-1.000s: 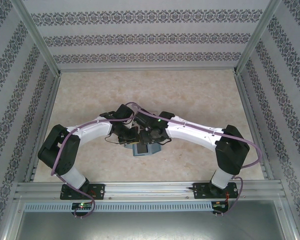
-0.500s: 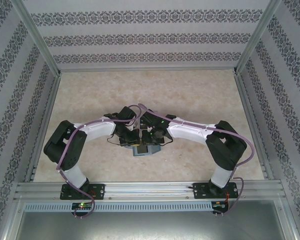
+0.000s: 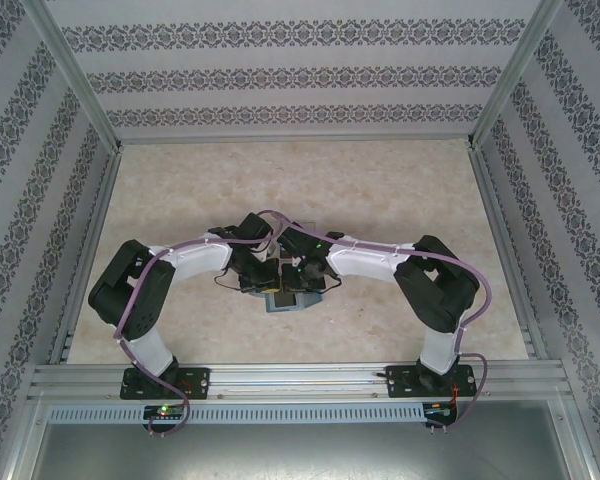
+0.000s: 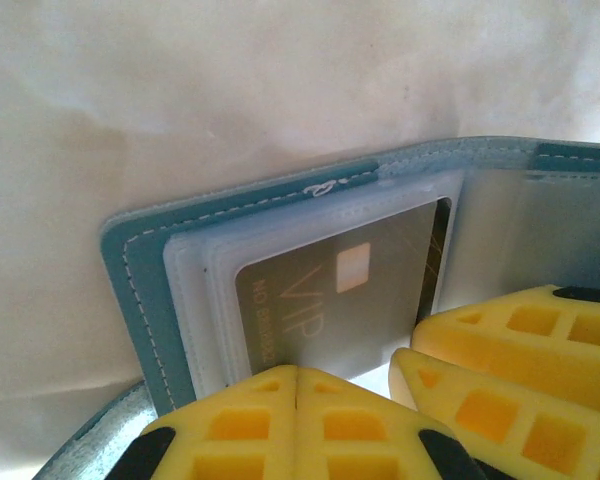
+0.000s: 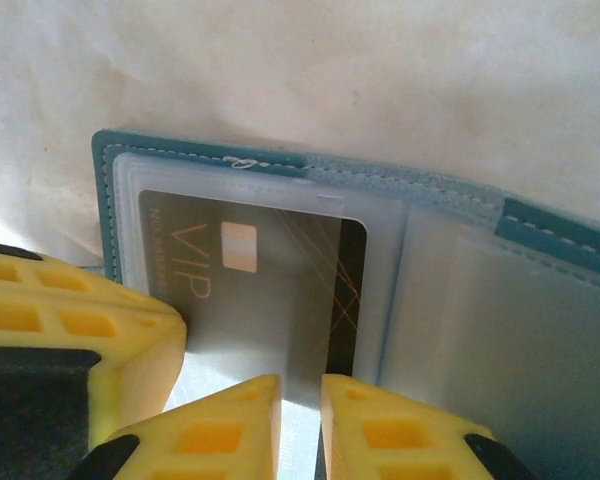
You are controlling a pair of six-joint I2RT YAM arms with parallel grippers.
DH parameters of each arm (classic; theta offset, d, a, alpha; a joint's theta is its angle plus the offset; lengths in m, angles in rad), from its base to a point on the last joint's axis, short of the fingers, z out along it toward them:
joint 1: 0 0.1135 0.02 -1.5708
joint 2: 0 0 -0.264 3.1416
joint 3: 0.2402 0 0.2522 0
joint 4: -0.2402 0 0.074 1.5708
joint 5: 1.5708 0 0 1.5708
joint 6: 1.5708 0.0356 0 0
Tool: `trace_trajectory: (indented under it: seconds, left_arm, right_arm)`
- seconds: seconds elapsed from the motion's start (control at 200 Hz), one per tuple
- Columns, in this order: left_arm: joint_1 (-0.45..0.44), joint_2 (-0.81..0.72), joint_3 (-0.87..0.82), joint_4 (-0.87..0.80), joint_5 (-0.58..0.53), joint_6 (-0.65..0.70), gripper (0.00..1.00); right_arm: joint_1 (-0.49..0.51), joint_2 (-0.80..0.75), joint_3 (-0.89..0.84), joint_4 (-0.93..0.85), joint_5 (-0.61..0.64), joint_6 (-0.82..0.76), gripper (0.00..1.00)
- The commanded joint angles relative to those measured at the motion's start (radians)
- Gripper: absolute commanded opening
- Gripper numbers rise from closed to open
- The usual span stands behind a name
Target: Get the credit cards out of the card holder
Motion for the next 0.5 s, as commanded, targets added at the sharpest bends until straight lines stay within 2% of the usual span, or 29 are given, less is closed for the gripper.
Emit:
trace_trajectory:
  seconds: [0.0,0.265,0.355,0.495]
  left_arm:
    - [-0.014,0.028,0.009,-0.011,-0.036,0.023,0.0]
    - [-0.015,0.021,0.022,-0.037,-0.05,0.031,0.0]
    - [-0.015,0.02,0.03,-0.047,-0.057,0.034,0.01]
    - [-0.014,0.02,0.039,-0.054,-0.061,0.035,0.01]
  right_arm:
    - [-0.006,0.024,0.005,-0.004,0.004,-0.007,0.21]
    - [-0.006,0.019,0.005,-0.061,0.072,-0.012,0.26]
    - [-0.007,0.013,0.005,-0.081,0.087,-0.015,0.3]
    - [-0.006,-0.005,0.004,-0.093,0.087,-0.016,0.31]
